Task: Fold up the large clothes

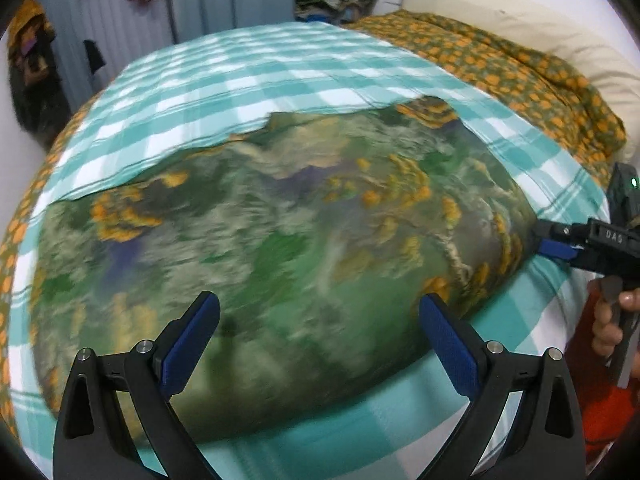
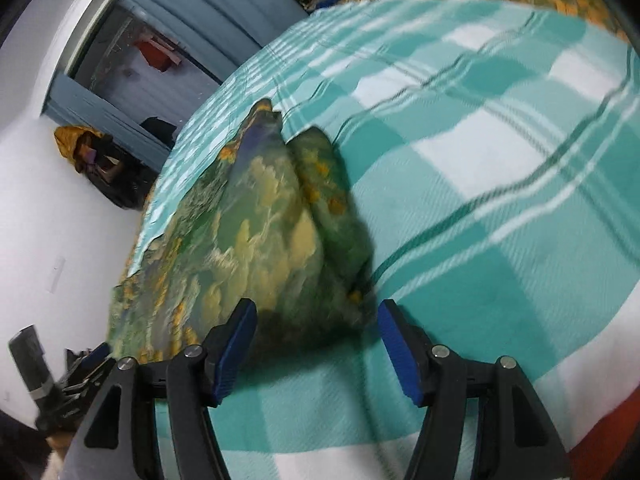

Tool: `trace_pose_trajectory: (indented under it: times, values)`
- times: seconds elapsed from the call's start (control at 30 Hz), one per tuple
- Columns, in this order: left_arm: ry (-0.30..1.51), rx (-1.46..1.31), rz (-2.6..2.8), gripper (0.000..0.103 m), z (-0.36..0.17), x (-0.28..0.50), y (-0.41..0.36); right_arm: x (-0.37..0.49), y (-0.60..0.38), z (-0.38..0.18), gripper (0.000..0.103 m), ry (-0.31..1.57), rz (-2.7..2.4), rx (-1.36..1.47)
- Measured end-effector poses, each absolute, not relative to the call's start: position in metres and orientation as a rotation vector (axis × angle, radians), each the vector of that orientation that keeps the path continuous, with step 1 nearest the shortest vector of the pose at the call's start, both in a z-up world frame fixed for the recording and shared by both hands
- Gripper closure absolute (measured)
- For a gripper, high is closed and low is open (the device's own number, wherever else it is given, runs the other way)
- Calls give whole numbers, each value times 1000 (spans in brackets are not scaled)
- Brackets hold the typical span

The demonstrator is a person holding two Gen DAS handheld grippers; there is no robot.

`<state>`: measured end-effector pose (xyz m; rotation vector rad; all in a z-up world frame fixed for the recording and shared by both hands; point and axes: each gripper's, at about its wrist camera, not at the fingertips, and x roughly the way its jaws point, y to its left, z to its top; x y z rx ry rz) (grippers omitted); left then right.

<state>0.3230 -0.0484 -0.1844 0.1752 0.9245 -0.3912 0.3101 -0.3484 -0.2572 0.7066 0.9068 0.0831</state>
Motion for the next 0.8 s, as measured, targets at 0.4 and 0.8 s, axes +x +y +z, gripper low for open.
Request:
trace_pose_trajectory:
  times: [0.4,0.8]
  values:
    - [1022,237,-434,1,-233,333,-69,355,-348,-289,21,907,84,899]
    - [1056,195,-412,13,-179,328,-41,345,-334,-246,67,757,127,731]
